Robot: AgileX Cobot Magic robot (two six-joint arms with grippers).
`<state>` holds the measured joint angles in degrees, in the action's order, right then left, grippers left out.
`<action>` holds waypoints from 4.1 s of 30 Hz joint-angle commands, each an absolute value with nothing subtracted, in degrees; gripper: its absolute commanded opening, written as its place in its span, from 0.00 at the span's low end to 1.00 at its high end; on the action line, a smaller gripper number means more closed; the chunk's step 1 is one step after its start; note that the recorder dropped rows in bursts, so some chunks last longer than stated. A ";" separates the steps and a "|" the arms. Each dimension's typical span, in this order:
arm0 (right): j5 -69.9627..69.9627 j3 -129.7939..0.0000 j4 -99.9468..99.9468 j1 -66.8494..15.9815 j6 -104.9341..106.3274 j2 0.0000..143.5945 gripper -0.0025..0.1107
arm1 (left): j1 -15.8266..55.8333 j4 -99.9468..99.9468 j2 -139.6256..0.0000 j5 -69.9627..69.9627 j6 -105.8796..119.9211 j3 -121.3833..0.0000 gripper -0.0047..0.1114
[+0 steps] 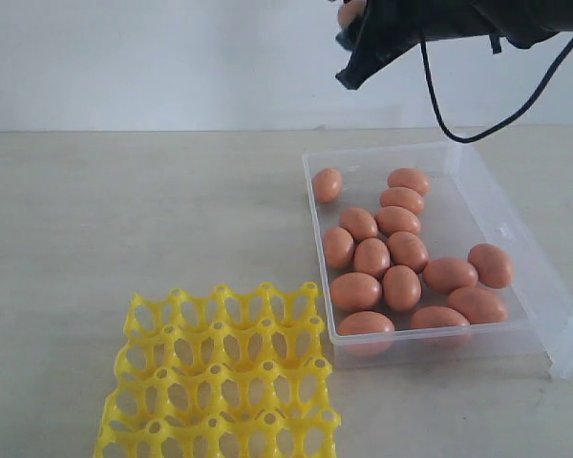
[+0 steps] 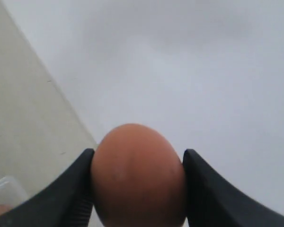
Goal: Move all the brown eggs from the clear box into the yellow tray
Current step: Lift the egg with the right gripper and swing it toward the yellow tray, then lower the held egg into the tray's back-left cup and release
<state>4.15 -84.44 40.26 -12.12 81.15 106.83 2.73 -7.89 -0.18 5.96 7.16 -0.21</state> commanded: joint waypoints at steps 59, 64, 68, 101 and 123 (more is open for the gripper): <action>-65.89 -58.65 -33.13 -31.01 -30.42 122.70 0.02 | 2.57 -7.91 0.00 6.03 7.33 0.00 0.08; -65.92 -61.37 -33.87 -32.57 -32.71 127.03 0.02 | 2.57 -7.91 0.00 6.03 7.33 0.00 0.08; -64.87 -63.47 -35.61 -34.44 -32.57 128.64 0.02 | 2.57 -7.91 0.00 5.64 7.33 0.00 0.08; -49.60 -63.57 -44.64 -36.57 -29.07 118.98 0.02 | 2.57 -7.91 0.00 5.93 7.33 0.00 0.08; -36.23 -65.35 -57.82 -36.69 -45.41 121.14 0.02 | 2.57 -7.91 0.00 5.93 7.33 0.00 0.08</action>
